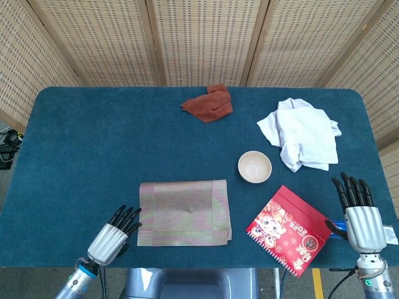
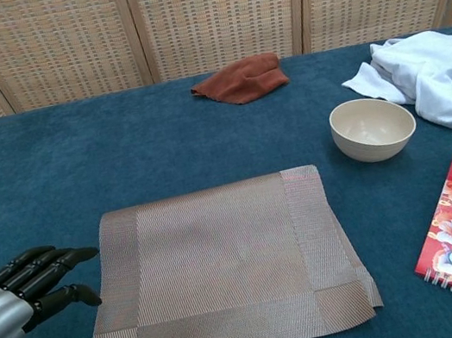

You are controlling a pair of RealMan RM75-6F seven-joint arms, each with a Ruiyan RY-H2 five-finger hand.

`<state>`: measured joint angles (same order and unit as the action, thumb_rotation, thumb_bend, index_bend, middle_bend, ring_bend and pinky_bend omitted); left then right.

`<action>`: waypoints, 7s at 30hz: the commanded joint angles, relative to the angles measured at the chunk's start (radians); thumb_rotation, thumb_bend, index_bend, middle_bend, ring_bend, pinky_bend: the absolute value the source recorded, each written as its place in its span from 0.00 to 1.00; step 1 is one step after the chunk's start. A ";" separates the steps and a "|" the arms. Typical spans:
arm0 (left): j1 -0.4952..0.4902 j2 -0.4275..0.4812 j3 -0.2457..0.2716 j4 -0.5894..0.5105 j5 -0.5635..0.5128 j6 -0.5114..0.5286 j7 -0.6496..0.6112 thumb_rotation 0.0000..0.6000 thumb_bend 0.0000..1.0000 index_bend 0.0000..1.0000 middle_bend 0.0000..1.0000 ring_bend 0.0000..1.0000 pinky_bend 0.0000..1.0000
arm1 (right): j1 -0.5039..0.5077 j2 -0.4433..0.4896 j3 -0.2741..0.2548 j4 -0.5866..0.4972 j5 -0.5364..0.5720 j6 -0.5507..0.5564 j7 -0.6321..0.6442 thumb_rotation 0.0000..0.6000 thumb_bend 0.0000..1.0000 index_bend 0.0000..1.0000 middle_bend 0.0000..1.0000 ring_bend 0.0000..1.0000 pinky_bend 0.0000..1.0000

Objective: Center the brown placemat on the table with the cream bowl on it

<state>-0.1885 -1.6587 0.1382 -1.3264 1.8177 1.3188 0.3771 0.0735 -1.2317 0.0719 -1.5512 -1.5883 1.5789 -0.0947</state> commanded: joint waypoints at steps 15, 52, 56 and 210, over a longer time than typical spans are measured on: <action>-0.007 -0.054 0.015 0.023 -0.013 -0.023 0.065 1.00 0.26 0.28 0.00 0.00 0.00 | -0.002 0.009 0.007 -0.003 0.005 0.008 0.029 1.00 0.15 0.04 0.00 0.00 0.00; -0.015 -0.099 0.014 0.024 -0.051 -0.017 0.103 1.00 0.45 0.35 0.00 0.00 0.00 | -0.006 0.014 0.009 -0.007 0.005 0.014 0.044 1.00 0.15 0.05 0.00 0.00 0.00; -0.017 -0.098 0.012 0.024 -0.047 -0.007 0.099 1.00 0.45 0.35 0.00 0.00 0.00 | -0.005 0.012 0.008 -0.006 0.005 0.013 0.041 1.00 0.15 0.05 0.00 0.00 0.00; 0.022 0.312 -0.044 -0.358 -0.341 0.344 0.081 1.00 0.20 0.00 0.00 0.00 0.00 | 0.110 -0.060 -0.127 0.096 -0.158 -0.157 0.060 1.00 0.15 0.12 0.00 0.00 0.00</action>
<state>-0.1774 -1.3510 0.0963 -1.6894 1.4762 1.6588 0.4657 0.1446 -1.2991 -0.0116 -1.4811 -1.6781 1.4714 -0.0952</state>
